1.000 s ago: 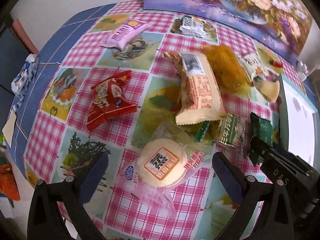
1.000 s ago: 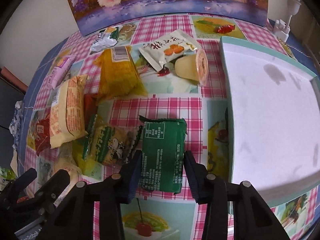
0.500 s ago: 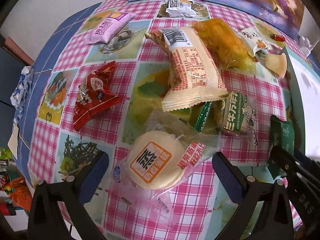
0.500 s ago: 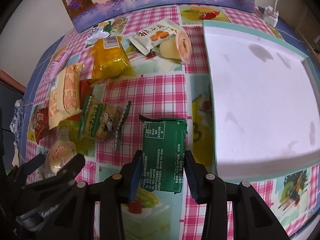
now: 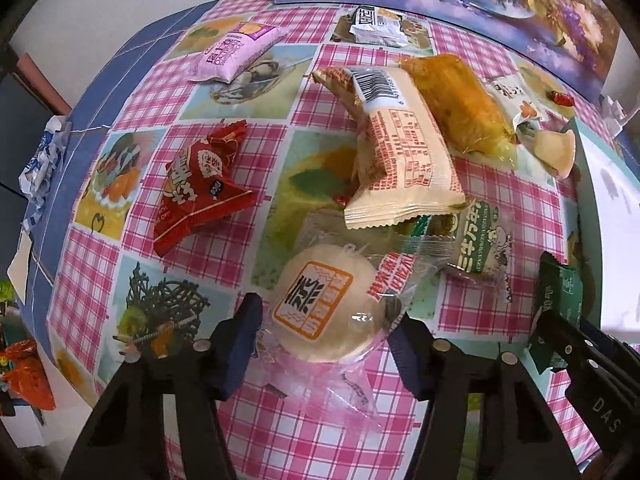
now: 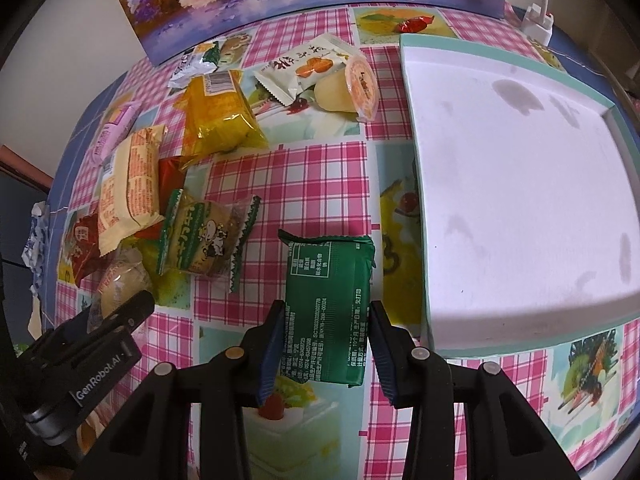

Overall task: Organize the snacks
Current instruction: 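Lift the green pack with the right gripper while the left gripper grasps the wrapped bun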

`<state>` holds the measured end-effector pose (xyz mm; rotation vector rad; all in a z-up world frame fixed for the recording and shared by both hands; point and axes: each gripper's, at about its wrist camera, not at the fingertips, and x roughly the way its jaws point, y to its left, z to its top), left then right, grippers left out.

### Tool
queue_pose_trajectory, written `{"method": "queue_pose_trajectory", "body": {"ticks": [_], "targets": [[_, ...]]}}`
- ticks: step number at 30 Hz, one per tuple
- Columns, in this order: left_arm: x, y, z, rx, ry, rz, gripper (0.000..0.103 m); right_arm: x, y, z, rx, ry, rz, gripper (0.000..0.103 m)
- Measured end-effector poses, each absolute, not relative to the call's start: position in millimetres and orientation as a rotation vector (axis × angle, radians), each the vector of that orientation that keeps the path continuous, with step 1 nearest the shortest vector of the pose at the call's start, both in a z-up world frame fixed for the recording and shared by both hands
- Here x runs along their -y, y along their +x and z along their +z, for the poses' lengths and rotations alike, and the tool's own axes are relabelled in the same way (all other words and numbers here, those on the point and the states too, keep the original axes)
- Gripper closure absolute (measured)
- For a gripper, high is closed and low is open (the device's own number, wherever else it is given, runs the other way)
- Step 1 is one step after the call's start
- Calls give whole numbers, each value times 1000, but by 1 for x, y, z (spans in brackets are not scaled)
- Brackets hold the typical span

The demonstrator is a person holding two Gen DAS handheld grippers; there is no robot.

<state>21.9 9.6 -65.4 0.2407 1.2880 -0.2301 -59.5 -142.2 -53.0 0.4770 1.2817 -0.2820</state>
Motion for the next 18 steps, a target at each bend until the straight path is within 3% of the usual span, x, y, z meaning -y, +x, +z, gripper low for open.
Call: {"method": "queue_pose_trajectory", "body": {"ticks": [18], "targets": [[-21, 0, -24, -1224, 152, -296, 47, 162, -70, -10, -1147, 556, -309, 61]]}}
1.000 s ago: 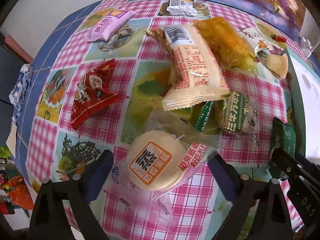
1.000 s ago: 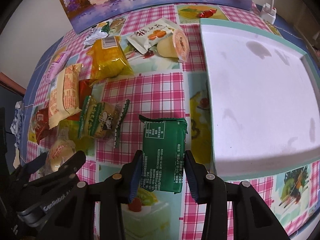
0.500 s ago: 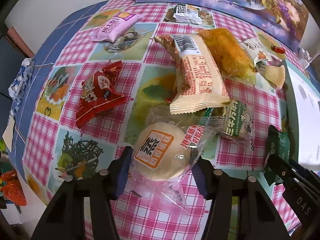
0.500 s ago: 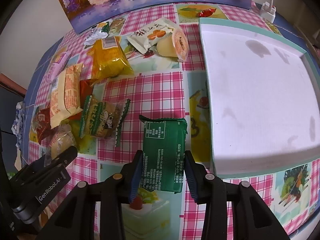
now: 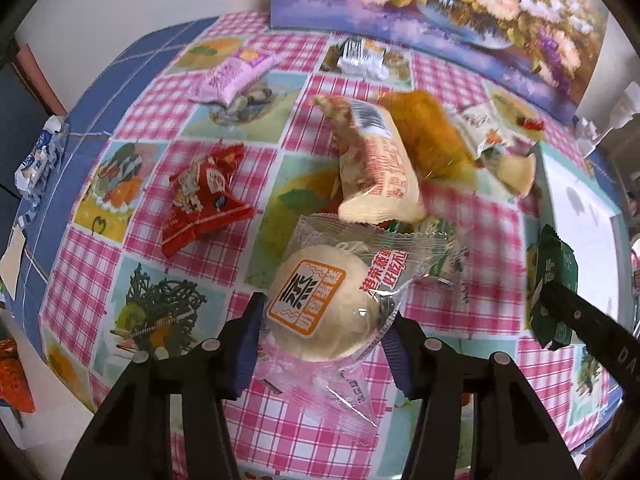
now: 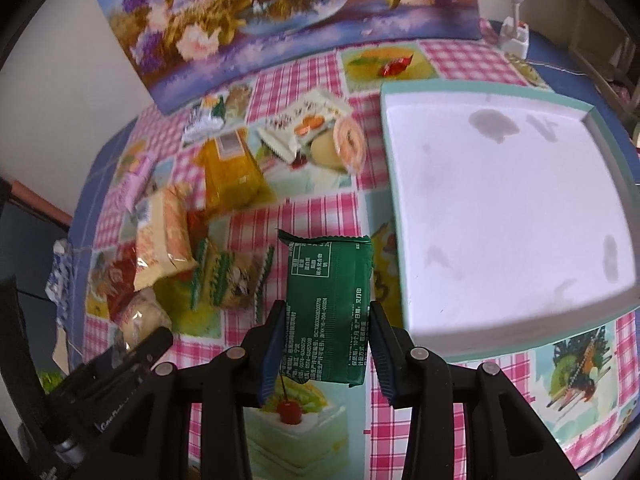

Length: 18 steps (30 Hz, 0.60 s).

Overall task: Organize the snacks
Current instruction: 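Lift the green pack with the right gripper while the left gripper grasps the wrapped bun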

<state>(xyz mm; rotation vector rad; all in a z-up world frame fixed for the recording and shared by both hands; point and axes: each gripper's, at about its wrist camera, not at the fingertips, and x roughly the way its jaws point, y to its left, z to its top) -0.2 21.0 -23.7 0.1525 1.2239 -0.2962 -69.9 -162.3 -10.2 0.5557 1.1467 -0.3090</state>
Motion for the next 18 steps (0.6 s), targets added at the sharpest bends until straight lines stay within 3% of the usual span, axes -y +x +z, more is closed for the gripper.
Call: {"method": "queue_pose_trajectory", "body": {"ticks": [18], "targets": [[11, 2, 15, -1102, 223, -309, 47, 223, -71, 2, -1080, 629, -510, 61]]}}
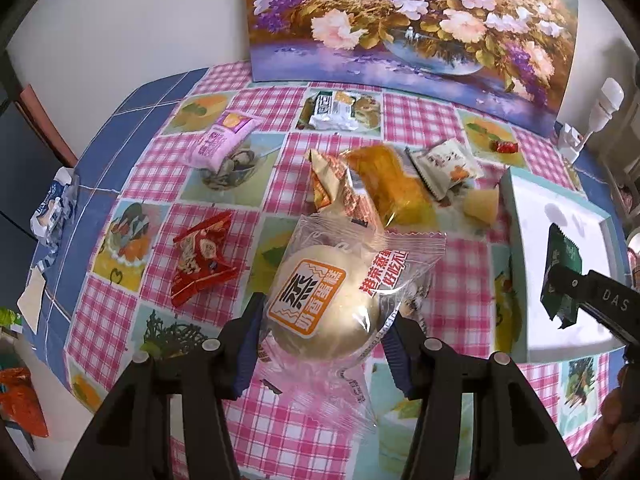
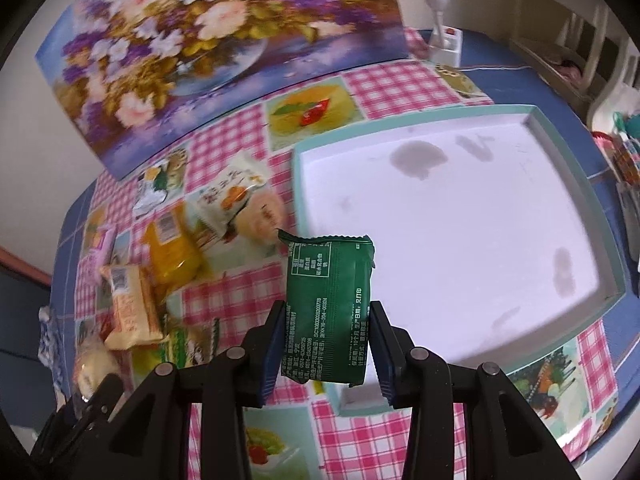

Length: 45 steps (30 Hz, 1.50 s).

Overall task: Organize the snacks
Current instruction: 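Lift the green pack with the right gripper while the left gripper grasps the wrapped bun, then release the green pack into the tray while the left gripper carries the bun there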

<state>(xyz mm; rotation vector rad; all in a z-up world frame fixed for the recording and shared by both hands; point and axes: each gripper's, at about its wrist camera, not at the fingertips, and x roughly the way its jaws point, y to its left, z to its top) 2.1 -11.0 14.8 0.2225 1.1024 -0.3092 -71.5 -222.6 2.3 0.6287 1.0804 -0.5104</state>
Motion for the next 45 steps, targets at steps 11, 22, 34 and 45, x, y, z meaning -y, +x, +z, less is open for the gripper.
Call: {"method": "queue_pose_trajectory", "body": {"ticks": [11, 22, 34, 45], "targets": [[116, -1, 42, -1035, 318, -478, 47, 274, -83, 1, -1047, 692, -651, 61], [219, -2, -1, -1066, 424, -629, 47, 331, -89, -8, -1028, 758, -771, 60], [276, 1, -28, -1049, 442, -723, 46, 385, -99, -35, -1041, 797, -922, 60], [285, 9, -34, -1049, 403, -768, 45, 392, -94, -44, -1049, 763, -963, 60]]}}
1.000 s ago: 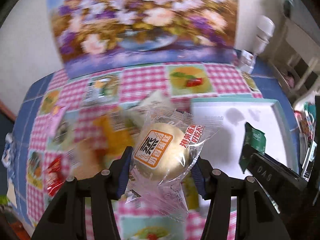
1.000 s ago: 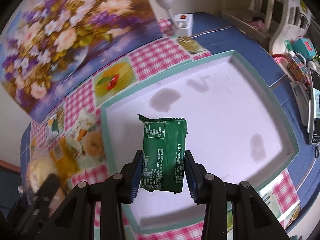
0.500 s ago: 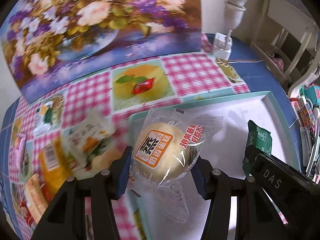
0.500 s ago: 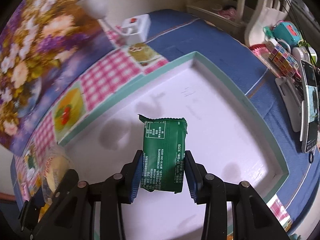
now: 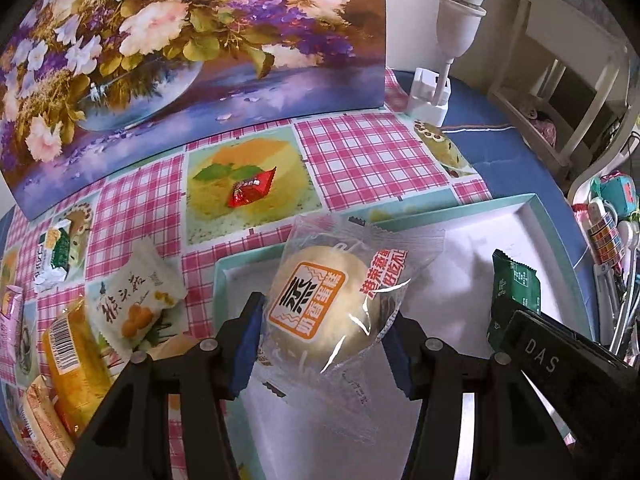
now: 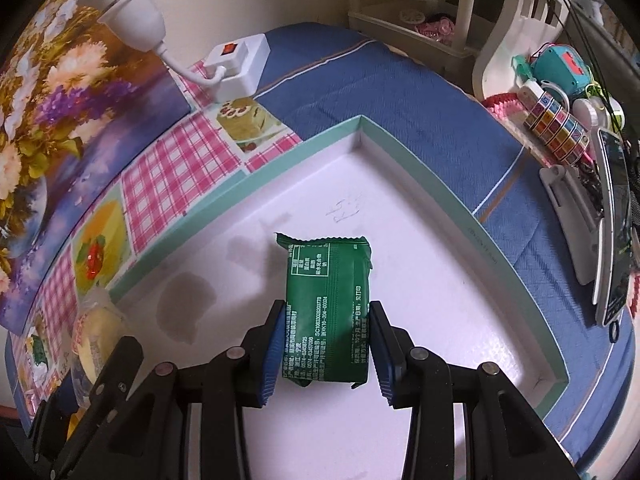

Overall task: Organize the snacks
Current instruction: 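Release the green pack into the tray while the left gripper carries the bun there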

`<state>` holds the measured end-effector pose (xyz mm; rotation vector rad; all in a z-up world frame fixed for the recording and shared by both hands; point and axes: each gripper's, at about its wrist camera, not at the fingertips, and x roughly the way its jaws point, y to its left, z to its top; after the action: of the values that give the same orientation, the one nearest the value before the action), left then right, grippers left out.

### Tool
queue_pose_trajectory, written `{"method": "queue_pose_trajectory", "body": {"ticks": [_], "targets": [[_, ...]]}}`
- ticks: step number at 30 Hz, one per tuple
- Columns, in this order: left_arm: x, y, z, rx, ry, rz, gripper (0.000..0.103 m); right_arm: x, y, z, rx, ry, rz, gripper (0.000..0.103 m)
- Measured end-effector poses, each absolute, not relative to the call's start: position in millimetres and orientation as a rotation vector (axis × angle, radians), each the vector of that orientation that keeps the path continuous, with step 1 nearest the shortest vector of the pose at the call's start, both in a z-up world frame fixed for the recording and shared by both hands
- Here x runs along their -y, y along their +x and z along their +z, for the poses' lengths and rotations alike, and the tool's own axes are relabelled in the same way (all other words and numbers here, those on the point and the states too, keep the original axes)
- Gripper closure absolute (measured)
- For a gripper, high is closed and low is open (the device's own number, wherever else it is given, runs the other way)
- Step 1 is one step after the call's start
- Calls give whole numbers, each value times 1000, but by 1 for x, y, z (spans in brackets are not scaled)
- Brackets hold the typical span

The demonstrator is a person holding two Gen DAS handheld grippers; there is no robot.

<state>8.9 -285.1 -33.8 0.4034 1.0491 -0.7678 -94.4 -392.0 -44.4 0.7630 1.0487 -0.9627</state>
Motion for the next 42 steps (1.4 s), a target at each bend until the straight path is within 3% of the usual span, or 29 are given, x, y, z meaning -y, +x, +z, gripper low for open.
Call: {"method": "queue_pose_trajectory", "body": {"ticks": [1, 3, 14, 17, 27, 29, 30, 31, 33, 38, 40, 42], "targets": [[285, 10, -34, -1053, 396, -770, 45, 393, -93, -45, -1049, 762, -965, 60], [284, 11, -33, -1056, 386, -767, 32, 394, -93, -47, -1048, 763, -967, 60], [278, 14, -19, -1074, 359, -749, 29, 394, -93, -46, -1057, 777, -961, 61], [276, 17, -12, -1078, 349, -743, 13, 396, -95, -41, -1044, 779, -968, 60], [267, 28, 0, -1078, 313, -679, 13, 397, -100, -26, -1013, 770, -974, 60], [263, 33, 0, -1079, 301, -647, 12, 398, -100, -24, -1009, 768, -974, 53], [260, 36, 0, -1077, 293, -626, 11, 398, -100, -23, -1008, 767, -972, 41], [257, 38, 1, -1074, 285, -608, 9, 397, -100, -22, -1007, 764, -971, 36], [252, 44, 2, -1069, 267, -568, 2, 396, -99, -22, -1004, 753, -965, 33], [236, 59, 3, -1063, 224, -463, 1, 394, -97, -21, -985, 746, -946, 14], [230, 64, 3, -1070, 211, -438, 1, 393, -97, -20, -978, 746, -943, 2], [225, 68, 3, -1077, 201, -410, 1, 393, -97, -19, -972, 742, -944, 0]]}}
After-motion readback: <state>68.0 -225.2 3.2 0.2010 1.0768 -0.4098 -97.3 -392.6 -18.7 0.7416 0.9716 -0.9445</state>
